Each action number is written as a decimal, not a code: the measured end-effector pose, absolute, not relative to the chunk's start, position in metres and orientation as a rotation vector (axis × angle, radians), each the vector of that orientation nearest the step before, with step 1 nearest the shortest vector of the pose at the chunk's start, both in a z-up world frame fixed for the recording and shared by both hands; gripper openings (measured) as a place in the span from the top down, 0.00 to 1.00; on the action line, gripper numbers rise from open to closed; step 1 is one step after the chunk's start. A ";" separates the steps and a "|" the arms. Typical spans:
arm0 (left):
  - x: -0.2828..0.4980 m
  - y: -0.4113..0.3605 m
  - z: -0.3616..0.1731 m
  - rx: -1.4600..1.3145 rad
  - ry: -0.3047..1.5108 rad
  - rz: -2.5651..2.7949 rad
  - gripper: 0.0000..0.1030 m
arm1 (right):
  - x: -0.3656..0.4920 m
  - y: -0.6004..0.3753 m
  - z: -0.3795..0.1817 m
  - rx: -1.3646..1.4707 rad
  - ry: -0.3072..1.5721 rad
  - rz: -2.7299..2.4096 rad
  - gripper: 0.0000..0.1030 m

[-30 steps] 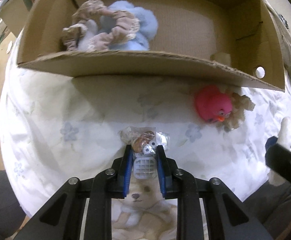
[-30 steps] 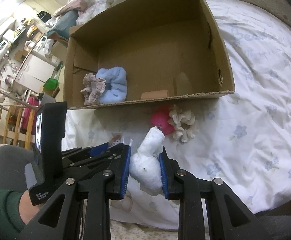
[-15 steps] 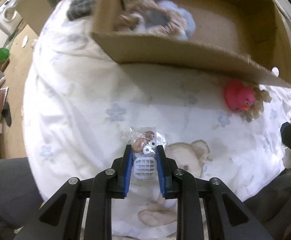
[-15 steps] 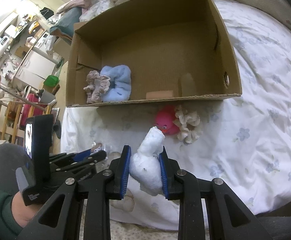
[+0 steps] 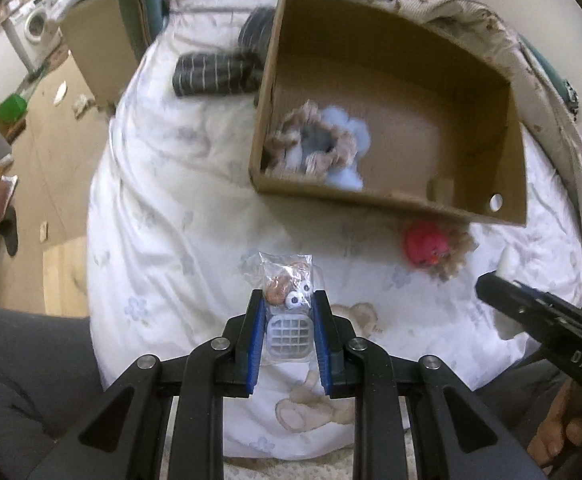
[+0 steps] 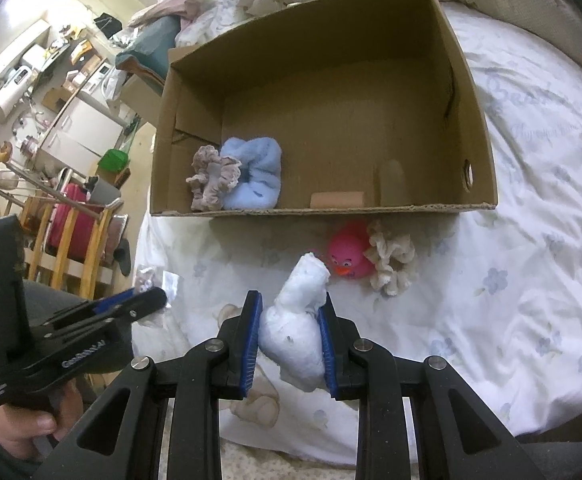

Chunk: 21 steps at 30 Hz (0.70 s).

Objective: Organize soft objects
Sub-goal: 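Carry the clear bag in the left gripper and white cloth in the right gripper over the box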

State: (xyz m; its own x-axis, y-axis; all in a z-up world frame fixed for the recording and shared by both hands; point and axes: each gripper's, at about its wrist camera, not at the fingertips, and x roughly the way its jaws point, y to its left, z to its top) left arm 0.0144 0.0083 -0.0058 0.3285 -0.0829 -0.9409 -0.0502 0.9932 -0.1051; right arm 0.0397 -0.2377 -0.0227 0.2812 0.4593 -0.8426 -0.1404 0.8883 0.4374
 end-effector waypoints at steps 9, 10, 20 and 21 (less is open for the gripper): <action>0.047 -0.026 0.031 -0.031 1.077 -0.090 0.80 | 0.040 -0.247 0.012 0.359 1.070 0.424 0.72; 0.050 -0.026 0.034 -0.031 1.070 -0.091 0.80 | 0.041 -0.249 0.016 0.366 1.056 0.423 0.72; 0.102 -0.033 0.046 -0.008 1.048 -0.110 0.80 | 0.080 -0.259 0.052 0.385 0.994 0.408 0.72; 0.108 -0.033 0.045 -0.007 1.047 -0.107 0.80 | 0.087 -0.259 0.053 0.381 0.993 0.406 0.72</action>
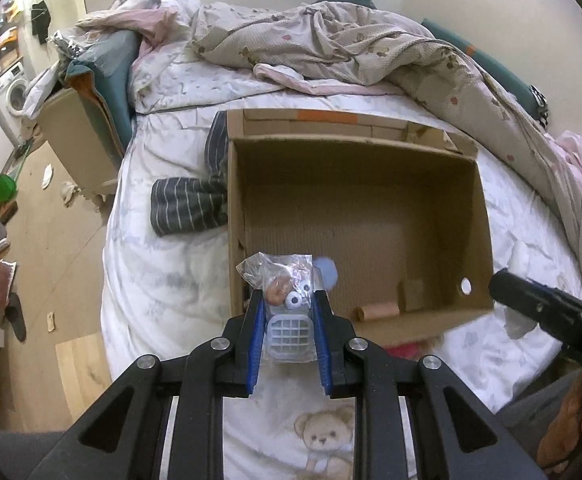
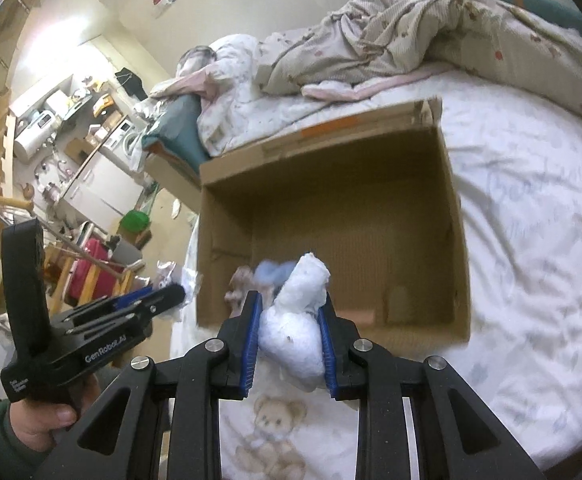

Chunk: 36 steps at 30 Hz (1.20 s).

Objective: Organize soft objects
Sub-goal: 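Carry the clear bag in the left gripper and white cloth in the right gripper over the box, then open both grippers to drop the bag and cloth into the box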

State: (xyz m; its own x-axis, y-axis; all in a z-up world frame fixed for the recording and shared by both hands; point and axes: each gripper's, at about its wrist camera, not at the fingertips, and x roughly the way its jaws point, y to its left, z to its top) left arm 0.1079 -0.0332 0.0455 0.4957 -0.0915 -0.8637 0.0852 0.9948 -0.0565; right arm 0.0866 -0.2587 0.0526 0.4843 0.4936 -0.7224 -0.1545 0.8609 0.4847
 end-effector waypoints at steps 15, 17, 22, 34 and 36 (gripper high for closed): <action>0.144 -0.054 -0.017 0.032 1.098 -0.118 0.80 | 0.140 -0.267 -0.019 0.435 1.125 0.330 0.72; 0.145 -0.056 -0.024 0.038 1.109 -0.123 0.80 | 0.143 -0.264 -0.026 0.421 1.146 0.328 0.72; 0.143 -0.063 -0.023 0.041 1.093 -0.157 0.80 | 0.148 -0.255 -0.038 0.428 1.182 0.343 0.72; 0.142 -0.067 -0.019 0.056 1.072 -0.157 0.79 | 0.154 -0.247 -0.059 0.462 1.243 0.338 0.72; 0.142 -0.066 -0.019 0.051 1.071 -0.153 0.79 | 0.154 -0.246 -0.060 0.459 1.245 0.338 0.72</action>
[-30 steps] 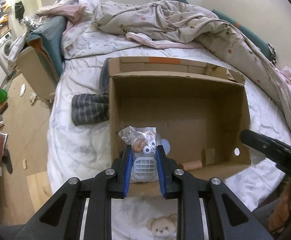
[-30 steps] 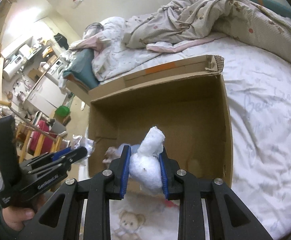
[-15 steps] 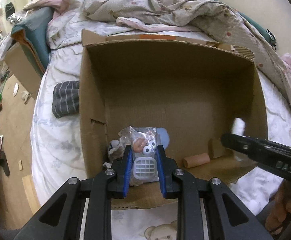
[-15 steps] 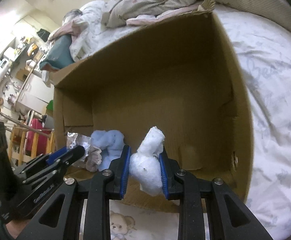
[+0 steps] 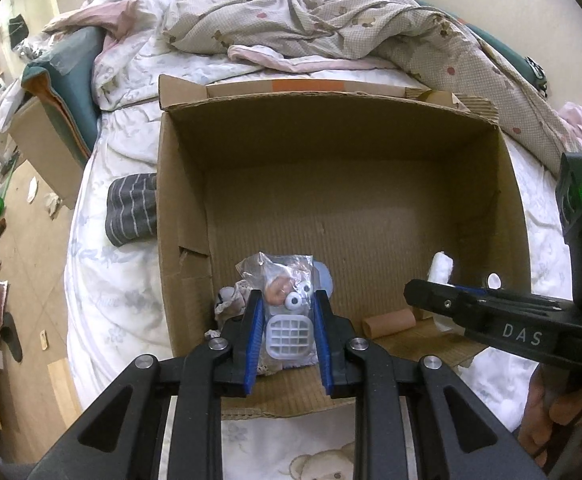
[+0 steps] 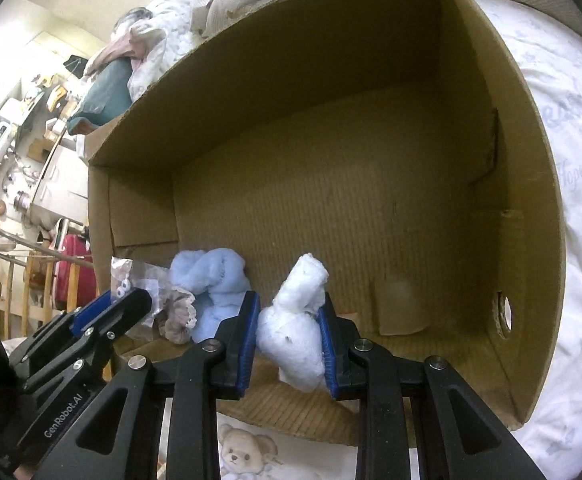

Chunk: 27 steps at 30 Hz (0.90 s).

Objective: Organize soft objects
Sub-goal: 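Open both grippers to drop the bag and cloth into the box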

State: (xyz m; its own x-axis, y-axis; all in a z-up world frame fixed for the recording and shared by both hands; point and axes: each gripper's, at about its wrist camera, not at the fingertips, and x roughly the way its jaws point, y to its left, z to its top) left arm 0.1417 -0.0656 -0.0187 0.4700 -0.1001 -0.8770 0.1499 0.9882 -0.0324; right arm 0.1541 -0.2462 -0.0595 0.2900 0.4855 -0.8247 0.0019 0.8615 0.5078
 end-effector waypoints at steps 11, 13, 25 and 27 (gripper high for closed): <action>0.143 -0.061 -0.020 0.028 1.084 -0.152 0.76 | 0.154 -0.247 -0.054 0.455 1.216 0.339 0.71; 0.143 -0.062 -0.020 0.036 1.083 -0.148 0.73 | 0.154 -0.247 -0.053 0.459 1.215 0.338 0.71; 0.141 -0.056 -0.009 0.005 1.041 -0.142 0.44 | 0.151 -0.255 -0.039 0.491 1.141 0.344 0.32; 0.140 -0.054 -0.007 0.002 1.029 -0.130 0.39 | 0.151 -0.254 -0.034 0.479 1.127 0.340 0.32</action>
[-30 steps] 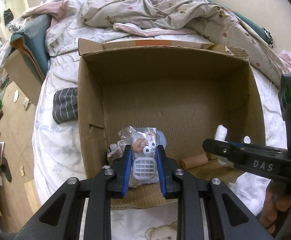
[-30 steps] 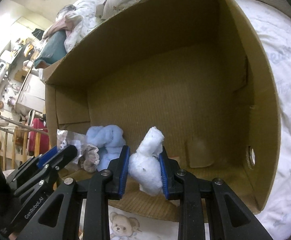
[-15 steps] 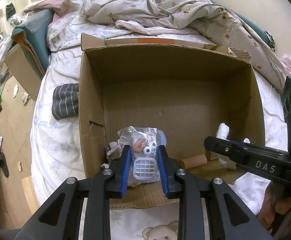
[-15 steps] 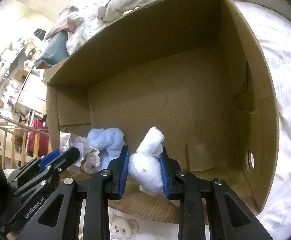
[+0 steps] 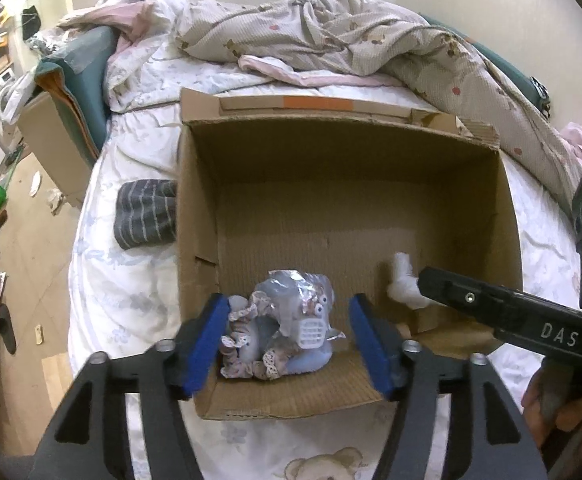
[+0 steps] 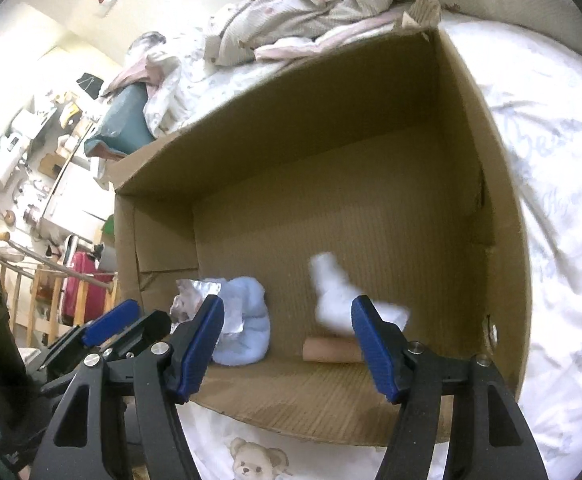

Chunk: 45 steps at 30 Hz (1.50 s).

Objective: Organize soft objects
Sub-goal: 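Open both grippers to drop the bag and cloth into the box, then lower the left gripper onto the pink rubber duck and close it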

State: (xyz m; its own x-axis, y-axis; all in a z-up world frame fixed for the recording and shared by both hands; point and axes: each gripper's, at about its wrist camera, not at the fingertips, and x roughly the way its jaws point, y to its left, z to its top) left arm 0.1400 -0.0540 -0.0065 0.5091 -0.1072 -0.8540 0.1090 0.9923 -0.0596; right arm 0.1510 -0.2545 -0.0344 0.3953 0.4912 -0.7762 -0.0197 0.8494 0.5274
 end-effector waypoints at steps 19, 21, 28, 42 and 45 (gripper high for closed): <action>0.112 -0.047 0.011 0.013 0.974 -0.092 0.39 | 0.119 -0.263 -0.003 0.407 1.077 0.284 0.32; 0.106 -0.047 0.013 0.010 0.965 -0.088 0.39 | 0.112 -0.266 -0.001 0.399 1.076 0.270 0.32; 0.092 -0.046 0.015 -0.005 0.968 -0.083 0.39 | 0.091 -0.278 -0.005 0.388 1.105 0.211 0.32; 0.050 -0.051 0.012 -0.002 0.963 -0.088 0.39 | 0.044 -0.305 -0.016 0.477 1.176 0.156 0.32; 0.044 -0.051 0.004 -0.014 0.992 -0.080 0.39 | 0.034 -0.312 -0.019 0.496 1.188 0.120 0.32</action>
State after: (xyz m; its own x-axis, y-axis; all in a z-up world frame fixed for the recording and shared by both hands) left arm 0.0436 -0.0512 0.0036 0.5446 -0.0743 -0.8354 0.0613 0.9969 -0.0487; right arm 0.0337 -0.3123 -0.0186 0.3813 0.3454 -0.8575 0.1665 0.8867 0.4313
